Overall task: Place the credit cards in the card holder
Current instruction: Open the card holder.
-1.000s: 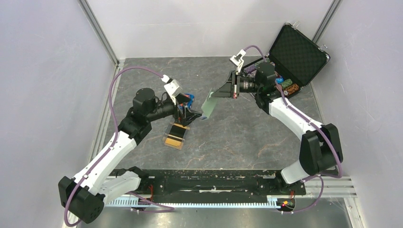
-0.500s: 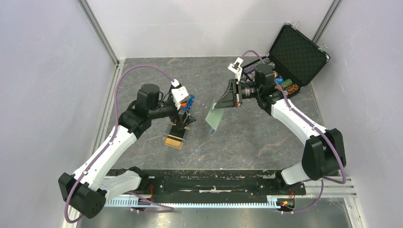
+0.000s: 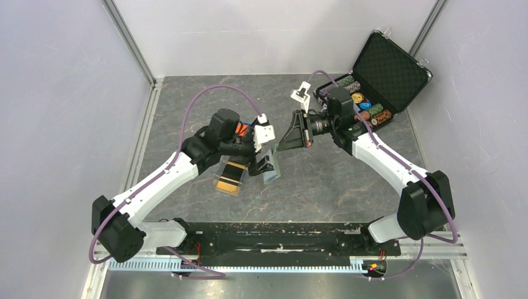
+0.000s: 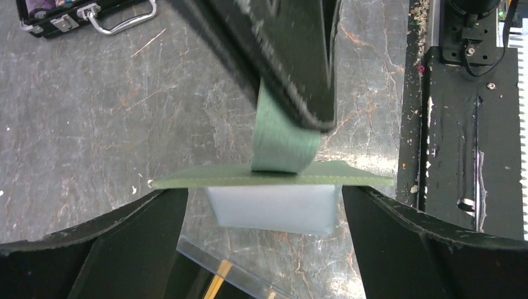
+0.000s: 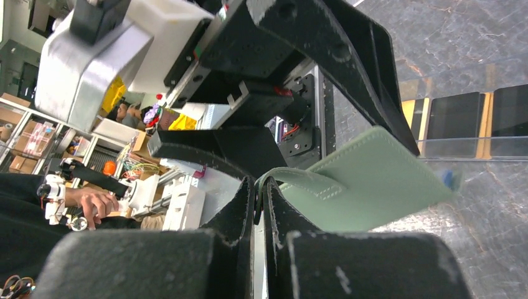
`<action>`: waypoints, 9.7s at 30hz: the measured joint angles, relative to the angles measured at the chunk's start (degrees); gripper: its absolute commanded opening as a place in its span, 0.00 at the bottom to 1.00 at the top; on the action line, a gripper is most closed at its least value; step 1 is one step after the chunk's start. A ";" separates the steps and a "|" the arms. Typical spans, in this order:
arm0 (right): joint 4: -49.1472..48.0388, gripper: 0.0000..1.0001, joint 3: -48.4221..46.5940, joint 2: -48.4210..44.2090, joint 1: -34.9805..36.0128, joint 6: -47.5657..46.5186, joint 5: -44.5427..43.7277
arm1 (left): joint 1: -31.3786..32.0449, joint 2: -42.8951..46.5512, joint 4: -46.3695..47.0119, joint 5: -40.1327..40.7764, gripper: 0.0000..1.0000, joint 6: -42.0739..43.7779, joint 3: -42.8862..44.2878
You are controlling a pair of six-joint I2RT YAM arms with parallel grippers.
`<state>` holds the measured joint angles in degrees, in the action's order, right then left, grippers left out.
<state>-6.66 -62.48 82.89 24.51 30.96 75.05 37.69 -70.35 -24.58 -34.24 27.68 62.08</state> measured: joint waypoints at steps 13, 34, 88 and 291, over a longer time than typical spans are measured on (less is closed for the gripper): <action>0.33 0.00 0.07 0.02 1.29 -0.09 0.96 | 3.32 -1.44 5.33 4.17 1.00 -0.17 0.02; 0.76 0.44 -0.22 0.83 0.74 -0.33 -1.86 | 3.89 -1.79 2.12 4.39 0.02 -2.10 0.02; 19.54 0.00 0.72 -2.84 -6.08 -19.41 -16.98 | -0.74 9.60 8.28 28.20 1.00 -42.51 0.74; -26.10 0.00 12.02 1.49 -8.61 22.21 -12.39 | -14.86 -12.52 32.92 -18.53 0.60 -80.74 0.87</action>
<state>-32.75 -50.46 84.38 15.90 53.17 62.65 22.83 -82.87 8.34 -52.77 -53.06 62.96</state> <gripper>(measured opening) 0.016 0.648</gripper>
